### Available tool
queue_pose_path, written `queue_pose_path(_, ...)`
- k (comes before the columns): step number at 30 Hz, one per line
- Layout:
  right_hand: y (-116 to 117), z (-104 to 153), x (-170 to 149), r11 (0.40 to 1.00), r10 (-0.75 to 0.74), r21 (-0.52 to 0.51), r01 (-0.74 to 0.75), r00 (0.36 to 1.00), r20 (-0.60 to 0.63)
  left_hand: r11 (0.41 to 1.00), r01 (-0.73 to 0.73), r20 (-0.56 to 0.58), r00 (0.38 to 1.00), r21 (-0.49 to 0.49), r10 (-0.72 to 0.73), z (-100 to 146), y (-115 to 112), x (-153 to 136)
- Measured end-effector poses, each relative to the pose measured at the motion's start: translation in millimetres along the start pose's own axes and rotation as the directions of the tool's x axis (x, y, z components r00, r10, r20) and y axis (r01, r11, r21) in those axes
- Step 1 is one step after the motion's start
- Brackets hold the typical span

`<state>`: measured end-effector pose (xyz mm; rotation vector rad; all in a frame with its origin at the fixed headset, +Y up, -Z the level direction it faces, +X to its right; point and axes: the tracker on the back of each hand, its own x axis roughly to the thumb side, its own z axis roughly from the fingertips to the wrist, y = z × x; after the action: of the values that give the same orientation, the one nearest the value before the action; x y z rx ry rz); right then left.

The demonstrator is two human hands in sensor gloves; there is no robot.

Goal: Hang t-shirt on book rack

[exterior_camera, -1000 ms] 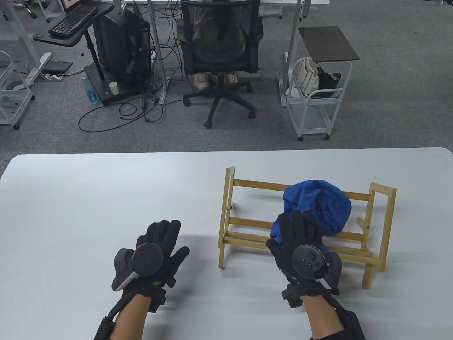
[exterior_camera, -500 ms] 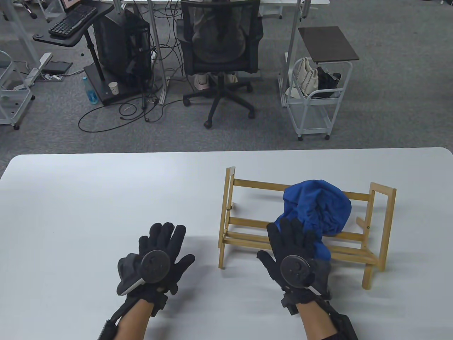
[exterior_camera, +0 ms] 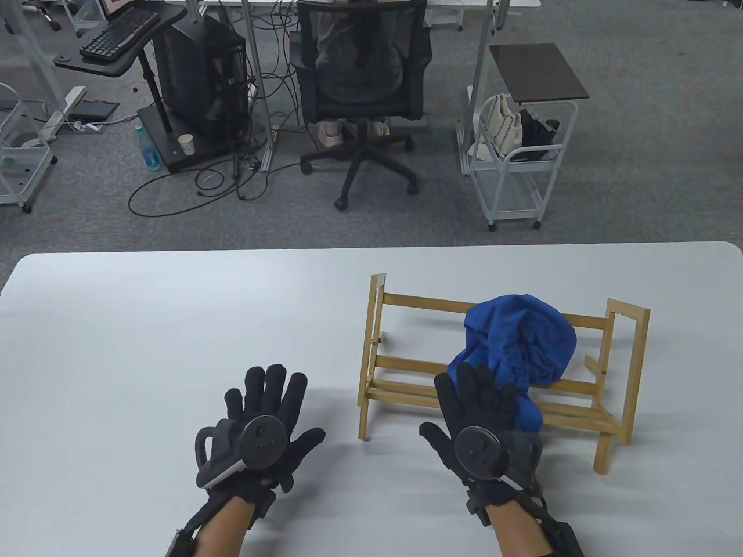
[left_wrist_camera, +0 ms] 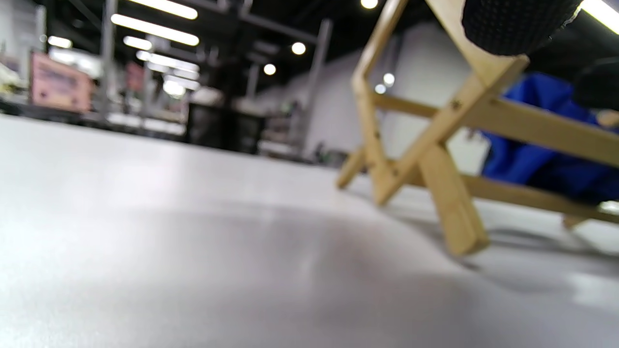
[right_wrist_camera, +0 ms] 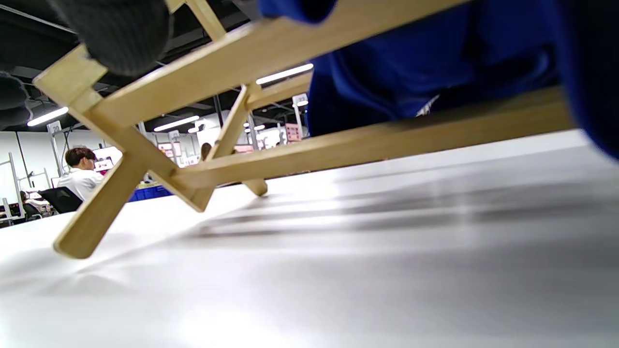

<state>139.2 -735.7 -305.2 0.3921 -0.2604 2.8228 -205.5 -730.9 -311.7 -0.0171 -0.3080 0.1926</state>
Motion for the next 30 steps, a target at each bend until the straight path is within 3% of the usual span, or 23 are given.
queue_pose_path(30,1.0,9.9,-2.3,0.999,-0.004,0.035,0.004,1.000,-0.010,0.999,0.029,0.003,1.000,-0.041,-0.029,1.6,-6.6,8.3)
